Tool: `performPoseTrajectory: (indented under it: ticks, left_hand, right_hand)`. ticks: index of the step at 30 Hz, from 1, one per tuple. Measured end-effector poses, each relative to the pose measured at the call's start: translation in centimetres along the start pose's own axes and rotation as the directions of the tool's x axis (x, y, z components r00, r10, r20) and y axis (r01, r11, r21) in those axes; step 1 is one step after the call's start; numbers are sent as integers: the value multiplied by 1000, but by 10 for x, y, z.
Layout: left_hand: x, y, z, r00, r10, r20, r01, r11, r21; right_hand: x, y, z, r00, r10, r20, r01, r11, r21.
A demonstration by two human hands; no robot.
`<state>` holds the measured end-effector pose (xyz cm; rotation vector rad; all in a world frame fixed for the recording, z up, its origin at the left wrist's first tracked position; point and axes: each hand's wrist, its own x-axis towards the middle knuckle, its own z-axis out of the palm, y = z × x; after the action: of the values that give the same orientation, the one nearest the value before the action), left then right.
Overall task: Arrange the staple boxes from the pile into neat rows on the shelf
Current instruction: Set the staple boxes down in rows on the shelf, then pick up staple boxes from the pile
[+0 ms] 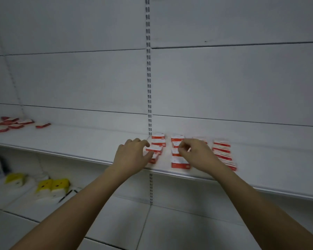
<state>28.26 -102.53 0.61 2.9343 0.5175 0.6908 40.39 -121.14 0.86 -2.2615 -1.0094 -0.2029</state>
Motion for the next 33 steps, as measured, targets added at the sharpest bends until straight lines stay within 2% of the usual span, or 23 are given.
performPoseTrajectory:
  ticks: [4, 8, 13, 20, 24, 28, 33]
  left_hand:
    - [-18, -81, -20, 993, -110, 36, 107, 991, 82]
    - [-43, -175, -46, 970, -238, 55, 231, 967, 109]
    - [-82, -293, -82, 925, -378, 32, 373, 923, 95]
    - [-115, -428, -147, 894, -448, -7, 434, 862, 264]
    - [-114, -482, -179, 890, -455, -43, 448, 851, 273]
    - [-107, -527, -181, 887, -459, -49, 455, 851, 261]
    - [-91, -584, -161, 866, -499, 17, 481, 843, 240]
  right_hand:
    - [29, -79, 46, 978, -89, 188, 83, 996, 40]
    - [49, -163, 109, 943, -161, 290, 135, 985, 107]
    - [75, -264, 192, 884, -250, 396, 225, 968, 109]
    - [118, -389, 278, 840, -355, 409, 349, 933, 93]
    - [149, -442, 312, 830, -388, 400, 391, 917, 80]
    - [179, -471, 347, 821, -402, 405, 410, 909, 72]
    - [227, -481, 401, 818, -389, 423, 387, 917, 95]
